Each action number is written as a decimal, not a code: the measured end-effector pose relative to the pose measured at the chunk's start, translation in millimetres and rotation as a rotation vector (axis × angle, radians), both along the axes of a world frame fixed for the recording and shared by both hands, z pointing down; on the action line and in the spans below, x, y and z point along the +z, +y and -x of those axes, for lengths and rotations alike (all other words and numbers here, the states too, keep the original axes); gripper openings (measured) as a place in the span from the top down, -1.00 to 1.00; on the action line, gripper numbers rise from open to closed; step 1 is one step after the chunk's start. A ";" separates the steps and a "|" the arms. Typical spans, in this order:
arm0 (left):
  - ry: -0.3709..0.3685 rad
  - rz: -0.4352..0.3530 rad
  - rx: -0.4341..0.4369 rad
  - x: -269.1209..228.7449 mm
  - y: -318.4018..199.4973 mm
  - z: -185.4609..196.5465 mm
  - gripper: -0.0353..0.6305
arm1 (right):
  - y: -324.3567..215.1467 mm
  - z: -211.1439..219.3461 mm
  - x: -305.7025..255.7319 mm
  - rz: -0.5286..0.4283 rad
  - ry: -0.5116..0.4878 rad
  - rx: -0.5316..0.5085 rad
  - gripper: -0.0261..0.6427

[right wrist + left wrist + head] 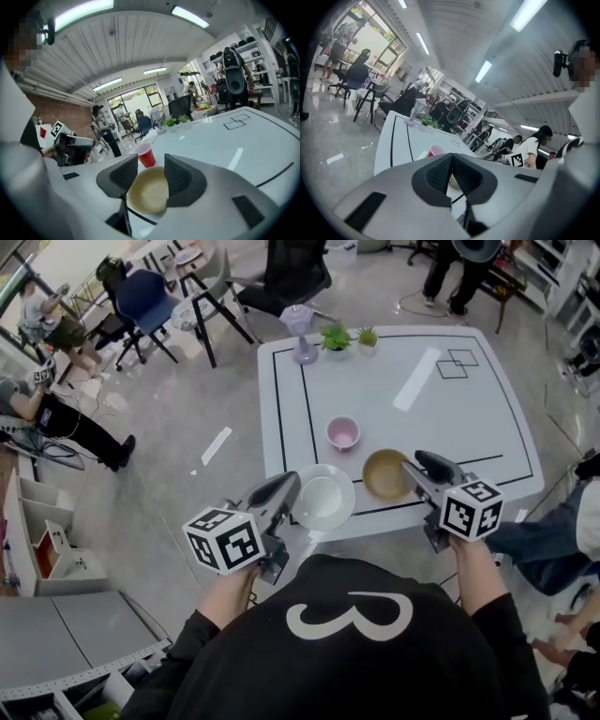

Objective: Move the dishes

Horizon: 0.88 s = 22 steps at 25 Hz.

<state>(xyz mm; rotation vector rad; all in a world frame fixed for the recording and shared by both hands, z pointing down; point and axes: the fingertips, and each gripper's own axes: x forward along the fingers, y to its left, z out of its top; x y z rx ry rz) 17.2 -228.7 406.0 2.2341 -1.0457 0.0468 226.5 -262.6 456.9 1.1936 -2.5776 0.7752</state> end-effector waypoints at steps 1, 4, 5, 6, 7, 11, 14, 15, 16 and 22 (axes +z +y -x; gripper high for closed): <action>0.003 -0.010 0.008 -4.7 3.9 0.8 0.88 | 4.7 4.9 -12.0 -0.027 -0.019 -0.014 0.39; 0.011 -0.043 0.033 -21.5 16.6 4.2 0.88 | 20.4 20.8 -44.5 -0.098 -0.064 -0.041 0.50; 0.013 -0.053 0.045 -27.5 21.9 5.4 0.88 | 26.5 27.6 -53.9 -0.117 -0.076 -0.049 0.56; 0.016 -0.063 0.057 -33.8 27.5 6.6 0.88 | 33.0 35.2 -63.2 -0.136 -0.089 -0.057 0.62; 0.018 -0.074 0.070 -40.5 33.3 8.0 0.88 | 39.9 43.3 -72.6 -0.155 -0.103 -0.065 0.68; 0.023 -0.118 0.109 -67.2 57.9 15.2 0.88 | 72.7 75.5 -108.8 -0.216 -0.171 -0.101 0.89; 0.030 -0.149 0.136 -81.2 78.1 19.5 0.88 | 100.4 96.3 -126.3 -0.247 -0.218 -0.144 0.89; 0.035 -0.159 0.145 -84.4 84.3 20.6 0.88 | 109.0 102.2 -130.4 -0.255 -0.232 -0.158 0.89; 0.041 -0.167 0.155 -86.6 90.3 21.5 0.88 | 117.4 107.6 -133.9 -0.262 -0.247 -0.171 0.89; 0.072 -0.190 0.191 -95.1 125.4 22.6 0.88 | 163.1 128.1 -142.9 -0.263 -0.299 -0.207 0.89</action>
